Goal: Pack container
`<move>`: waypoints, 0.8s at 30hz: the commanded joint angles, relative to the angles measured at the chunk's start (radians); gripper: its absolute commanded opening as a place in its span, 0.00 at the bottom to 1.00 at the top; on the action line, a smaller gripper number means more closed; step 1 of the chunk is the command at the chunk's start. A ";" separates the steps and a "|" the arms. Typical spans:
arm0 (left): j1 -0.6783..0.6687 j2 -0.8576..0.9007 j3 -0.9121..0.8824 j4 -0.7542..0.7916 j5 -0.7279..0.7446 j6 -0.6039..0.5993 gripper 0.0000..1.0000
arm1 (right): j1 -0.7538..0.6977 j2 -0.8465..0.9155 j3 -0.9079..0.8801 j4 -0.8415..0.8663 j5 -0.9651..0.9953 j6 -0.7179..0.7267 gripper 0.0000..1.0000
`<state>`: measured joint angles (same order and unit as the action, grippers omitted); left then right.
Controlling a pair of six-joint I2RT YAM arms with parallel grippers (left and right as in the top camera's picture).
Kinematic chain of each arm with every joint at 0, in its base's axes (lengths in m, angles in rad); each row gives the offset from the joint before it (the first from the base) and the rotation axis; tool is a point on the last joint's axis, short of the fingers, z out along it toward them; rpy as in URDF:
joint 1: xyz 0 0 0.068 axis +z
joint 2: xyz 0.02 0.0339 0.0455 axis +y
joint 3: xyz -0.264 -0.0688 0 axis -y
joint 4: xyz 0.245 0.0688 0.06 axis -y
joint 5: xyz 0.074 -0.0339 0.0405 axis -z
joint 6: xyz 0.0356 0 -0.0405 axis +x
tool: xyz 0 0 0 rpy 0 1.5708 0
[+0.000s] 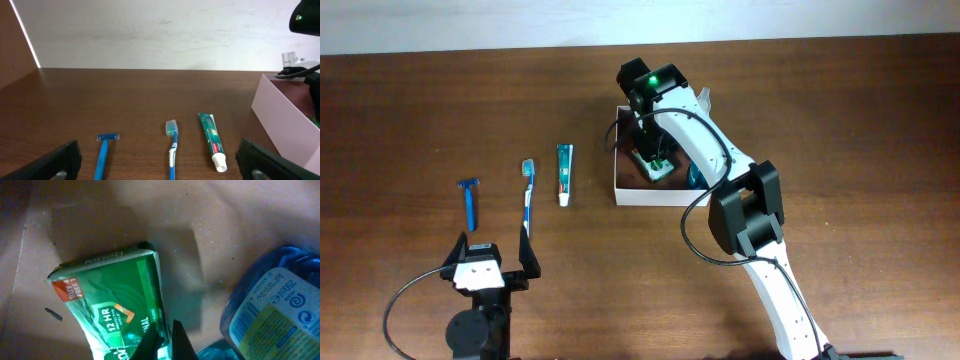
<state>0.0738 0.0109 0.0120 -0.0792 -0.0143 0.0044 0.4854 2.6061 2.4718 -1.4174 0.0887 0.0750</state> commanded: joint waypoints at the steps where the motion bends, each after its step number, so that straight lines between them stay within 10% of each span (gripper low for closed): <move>1: -0.004 -0.006 -0.003 -0.004 0.011 0.012 0.99 | 0.005 0.003 -0.026 -0.002 -0.027 0.000 0.04; 24: -0.004 -0.006 -0.003 -0.004 0.011 0.012 0.99 | 0.003 0.003 -0.025 -0.047 -0.219 0.209 0.04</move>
<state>0.0738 0.0109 0.0120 -0.0792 -0.0143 0.0044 0.4850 2.6022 2.4710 -1.4170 -0.0879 0.2531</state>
